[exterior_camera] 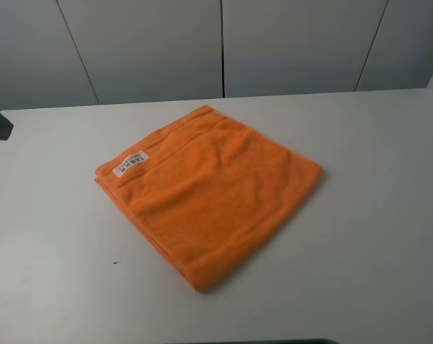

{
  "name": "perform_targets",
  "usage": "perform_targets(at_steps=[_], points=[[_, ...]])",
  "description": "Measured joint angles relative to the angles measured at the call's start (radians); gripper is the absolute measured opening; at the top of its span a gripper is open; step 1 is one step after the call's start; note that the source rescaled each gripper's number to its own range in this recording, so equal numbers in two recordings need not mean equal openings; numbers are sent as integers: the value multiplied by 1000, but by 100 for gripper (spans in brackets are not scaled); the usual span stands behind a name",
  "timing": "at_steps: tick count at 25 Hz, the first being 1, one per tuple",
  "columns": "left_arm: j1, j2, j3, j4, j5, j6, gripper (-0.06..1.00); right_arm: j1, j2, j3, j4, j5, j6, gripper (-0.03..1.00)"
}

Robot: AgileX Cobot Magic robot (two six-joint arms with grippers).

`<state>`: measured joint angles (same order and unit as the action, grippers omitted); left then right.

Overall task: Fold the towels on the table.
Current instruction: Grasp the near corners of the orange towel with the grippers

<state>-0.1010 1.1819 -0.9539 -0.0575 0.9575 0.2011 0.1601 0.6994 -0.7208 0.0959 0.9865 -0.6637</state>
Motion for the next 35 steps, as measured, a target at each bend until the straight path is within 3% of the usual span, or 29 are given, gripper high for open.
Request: perform_targets(at_steps=[5,9,12,16,21,25,35], points=[[-200,190,-84,233,47,-149,99,151,362,-147,-158,-28,-131,100],[-305,287,-92,231,49,-187,99,288,584,-170,-315,-74,-238,100],[-366,317,-90,213,53,-193,99,330,690,-170,-346,-119,-277,100],[-396,318,-48,194,18,-235,99,334,768,-170,-282,-176,-415,100],[-408,318,85,135,-103,-267,99,338,843,-163,-208,-246,-570,100],[-479,324,141,134,-163,-268,99,321,908,-163,-185,-318,-659,100],[-630,415,143,145,-251,-376,99,200,1022,-171,-185,-341,-776,100]])
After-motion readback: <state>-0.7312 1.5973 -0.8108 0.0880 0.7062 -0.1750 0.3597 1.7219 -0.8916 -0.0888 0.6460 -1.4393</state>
